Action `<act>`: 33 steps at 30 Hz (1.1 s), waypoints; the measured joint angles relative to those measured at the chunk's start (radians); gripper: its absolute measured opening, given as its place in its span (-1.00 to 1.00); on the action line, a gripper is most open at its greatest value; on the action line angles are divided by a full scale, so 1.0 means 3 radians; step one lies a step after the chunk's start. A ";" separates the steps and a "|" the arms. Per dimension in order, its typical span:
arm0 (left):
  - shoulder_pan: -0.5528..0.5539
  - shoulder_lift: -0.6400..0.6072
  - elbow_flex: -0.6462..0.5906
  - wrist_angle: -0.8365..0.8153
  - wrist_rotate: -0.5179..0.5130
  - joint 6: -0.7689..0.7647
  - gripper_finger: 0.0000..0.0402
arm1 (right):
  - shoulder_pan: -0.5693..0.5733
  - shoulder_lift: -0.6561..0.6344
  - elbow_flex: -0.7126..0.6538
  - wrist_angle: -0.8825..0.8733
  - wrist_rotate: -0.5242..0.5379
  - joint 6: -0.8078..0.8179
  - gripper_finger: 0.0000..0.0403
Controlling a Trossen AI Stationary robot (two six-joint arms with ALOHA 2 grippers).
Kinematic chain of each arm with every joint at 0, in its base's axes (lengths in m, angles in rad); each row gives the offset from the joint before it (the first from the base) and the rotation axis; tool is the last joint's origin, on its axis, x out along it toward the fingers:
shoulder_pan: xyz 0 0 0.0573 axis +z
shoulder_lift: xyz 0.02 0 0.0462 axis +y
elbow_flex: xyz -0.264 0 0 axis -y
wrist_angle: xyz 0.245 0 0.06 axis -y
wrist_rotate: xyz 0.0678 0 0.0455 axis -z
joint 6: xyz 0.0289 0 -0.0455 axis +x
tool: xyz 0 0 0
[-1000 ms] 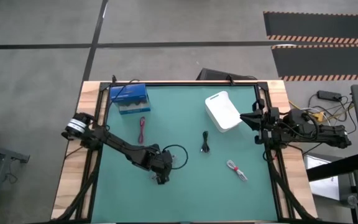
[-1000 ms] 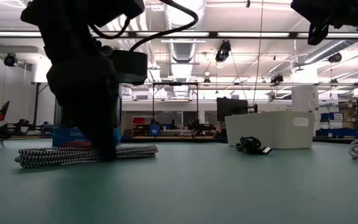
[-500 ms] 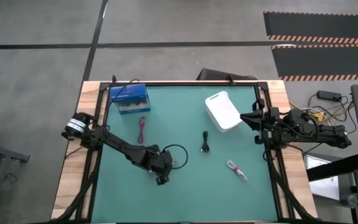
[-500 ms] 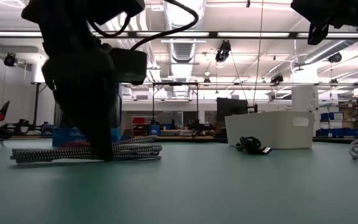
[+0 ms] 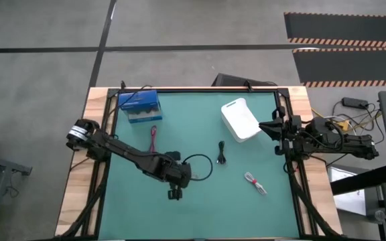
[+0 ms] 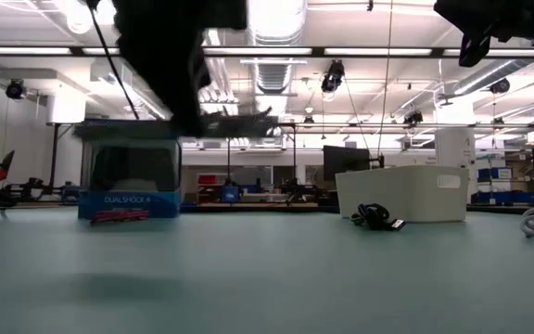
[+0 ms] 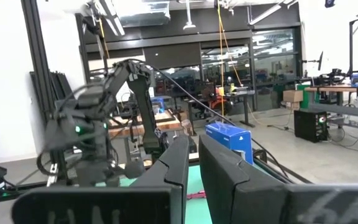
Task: Pick and place USB-C Cables
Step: Put the black and white charger cable into the white container
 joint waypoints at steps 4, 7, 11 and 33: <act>0.0015 0.0000 0.0281 -0.0082 -0.0011 0.0311 -0.94 | 0.0000 0.0000 0.0000 0.0017 0.0000 0.0038 -0.86; 0.0015 0.0000 0.0482 -0.0098 -0.0038 0.0577 -0.94 | 0.0000 -0.0004 0.0000 0.0041 0.0000 0.0050 -0.86; 0.0019 0.0000 0.0679 -0.0101 -0.0160 0.0903 -0.94 | -0.0001 -0.0025 0.0000 0.0138 -0.0071 -0.0009 -0.86; 0.0329 0.0012 0.1051 0.0522 -0.0609 0.2489 -0.95 | 0.0000 -0.0463 0.0001 0.0068 -0.0378 -0.0070 -0.86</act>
